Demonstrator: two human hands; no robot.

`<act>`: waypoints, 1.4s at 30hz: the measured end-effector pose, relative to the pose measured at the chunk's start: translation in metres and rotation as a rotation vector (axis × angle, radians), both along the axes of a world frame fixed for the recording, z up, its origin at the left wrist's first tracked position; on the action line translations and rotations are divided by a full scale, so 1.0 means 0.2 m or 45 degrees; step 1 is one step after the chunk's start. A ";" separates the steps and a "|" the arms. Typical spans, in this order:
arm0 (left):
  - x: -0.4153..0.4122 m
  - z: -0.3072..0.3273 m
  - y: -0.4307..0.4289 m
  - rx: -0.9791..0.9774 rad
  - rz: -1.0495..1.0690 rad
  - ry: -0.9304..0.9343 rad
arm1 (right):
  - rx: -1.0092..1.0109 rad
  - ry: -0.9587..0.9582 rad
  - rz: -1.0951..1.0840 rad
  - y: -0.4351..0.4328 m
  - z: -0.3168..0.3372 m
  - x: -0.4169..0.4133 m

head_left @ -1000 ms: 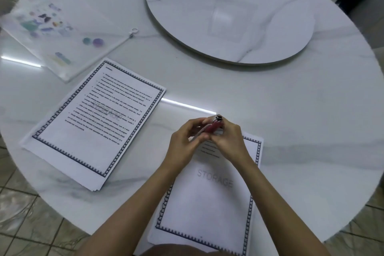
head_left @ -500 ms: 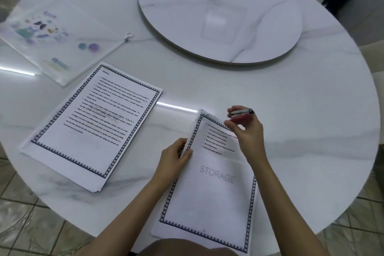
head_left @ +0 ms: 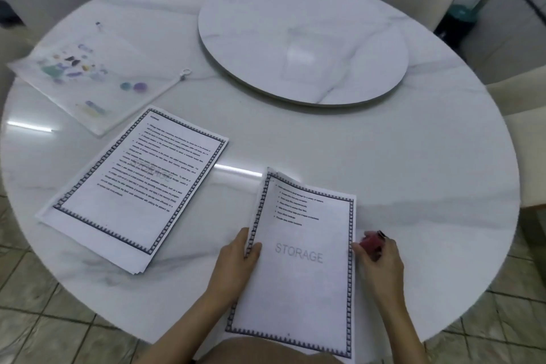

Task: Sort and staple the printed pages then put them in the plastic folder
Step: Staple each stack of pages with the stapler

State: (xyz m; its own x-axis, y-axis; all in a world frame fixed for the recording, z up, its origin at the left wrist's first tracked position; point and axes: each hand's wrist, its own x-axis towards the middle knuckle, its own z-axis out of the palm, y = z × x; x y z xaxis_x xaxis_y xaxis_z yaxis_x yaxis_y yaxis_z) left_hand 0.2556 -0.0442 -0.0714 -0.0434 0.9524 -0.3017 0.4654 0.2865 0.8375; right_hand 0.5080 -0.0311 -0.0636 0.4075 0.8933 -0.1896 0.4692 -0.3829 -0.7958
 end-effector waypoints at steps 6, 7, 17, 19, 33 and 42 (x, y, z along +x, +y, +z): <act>0.02 0.00 -0.03 0.017 0.051 0.018 | -0.029 -0.238 0.116 0.05 -0.02 0.01; 0.02 0.00 -0.03 0.038 0.071 0.016 | -0.025 -0.258 0.114 0.07 -0.02 0.01; -0.10 0.12 0.01 0.162 0.257 -0.054 | -0.048 -0.555 0.127 0.09 -0.08 0.00; -0.16 0.14 0.02 0.167 0.281 -0.061 | 0.083 -0.597 0.075 0.08 -0.06 -0.04; -0.84 0.22 0.23 0.057 0.137 -0.159 | -0.088 0.586 0.109 0.16 0.07 -0.93; -1.27 0.23 0.44 0.070 0.007 -0.070 | 0.031 0.611 0.003 0.25 0.06 -1.38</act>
